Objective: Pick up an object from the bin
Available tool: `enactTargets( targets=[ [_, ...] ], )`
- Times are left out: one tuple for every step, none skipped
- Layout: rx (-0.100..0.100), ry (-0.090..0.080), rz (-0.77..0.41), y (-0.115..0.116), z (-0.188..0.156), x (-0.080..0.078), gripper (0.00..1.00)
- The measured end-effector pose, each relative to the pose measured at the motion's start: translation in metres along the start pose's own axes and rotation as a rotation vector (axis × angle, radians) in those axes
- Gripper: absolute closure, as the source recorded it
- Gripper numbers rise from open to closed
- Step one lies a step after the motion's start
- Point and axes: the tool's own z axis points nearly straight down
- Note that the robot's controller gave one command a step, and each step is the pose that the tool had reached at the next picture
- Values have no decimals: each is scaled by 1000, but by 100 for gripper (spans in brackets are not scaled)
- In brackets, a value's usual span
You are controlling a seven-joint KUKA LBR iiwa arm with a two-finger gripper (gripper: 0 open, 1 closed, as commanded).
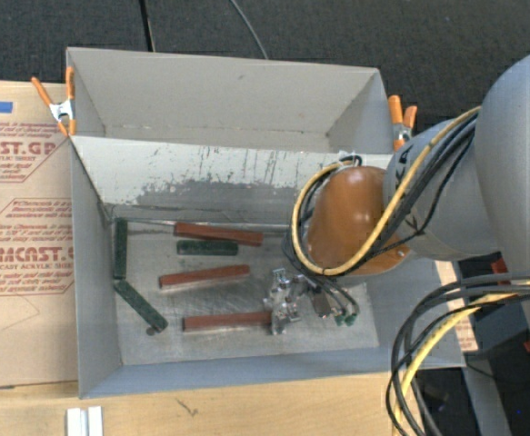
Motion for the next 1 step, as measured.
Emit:
enactTargets(
  targets=[
    [-2, 13, -51, -7, -160, -26, 100]
  ],
)
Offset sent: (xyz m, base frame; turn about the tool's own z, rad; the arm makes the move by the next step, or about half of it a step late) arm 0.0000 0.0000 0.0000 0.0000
